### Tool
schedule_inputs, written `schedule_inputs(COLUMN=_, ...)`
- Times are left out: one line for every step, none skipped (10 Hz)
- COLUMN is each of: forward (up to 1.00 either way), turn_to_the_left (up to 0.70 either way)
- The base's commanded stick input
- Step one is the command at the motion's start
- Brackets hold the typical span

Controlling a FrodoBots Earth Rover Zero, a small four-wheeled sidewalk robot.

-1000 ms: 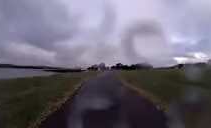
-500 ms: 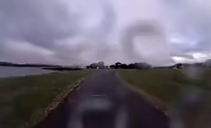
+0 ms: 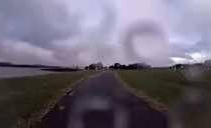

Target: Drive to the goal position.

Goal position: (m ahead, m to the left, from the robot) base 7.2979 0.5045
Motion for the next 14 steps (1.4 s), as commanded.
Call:
schedule_inputs(forward=0.7, turn_to_the_left=0.0)
schedule_inputs(forward=0.7, turn_to_the_left=0.0)
schedule_inputs(forward=0.7, turn_to_the_left=0.0)
schedule_inputs(forward=0.7, turn_to_the_left=0.0)
schedule_inputs(forward=0.7, turn_to_the_left=0.0)
schedule_inputs(forward=0.7, turn_to_the_left=0.0)
schedule_inputs(forward=0.7, turn_to_the_left=0.0)
schedule_inputs(forward=0.7, turn_to_the_left=0.0)
schedule_inputs(forward=0.7, turn_to_the_left=0.0)
schedule_inputs(forward=0.7, turn_to_the_left=0.0)
schedule_inputs(forward=0.7, turn_to_the_left=0.0)
schedule_inputs(forward=0.7, turn_to_the_left=0.0)
schedule_inputs(forward=0.7, turn_to_the_left=0.0)
schedule_inputs(forward=0.7, turn_to_the_left=0.0)
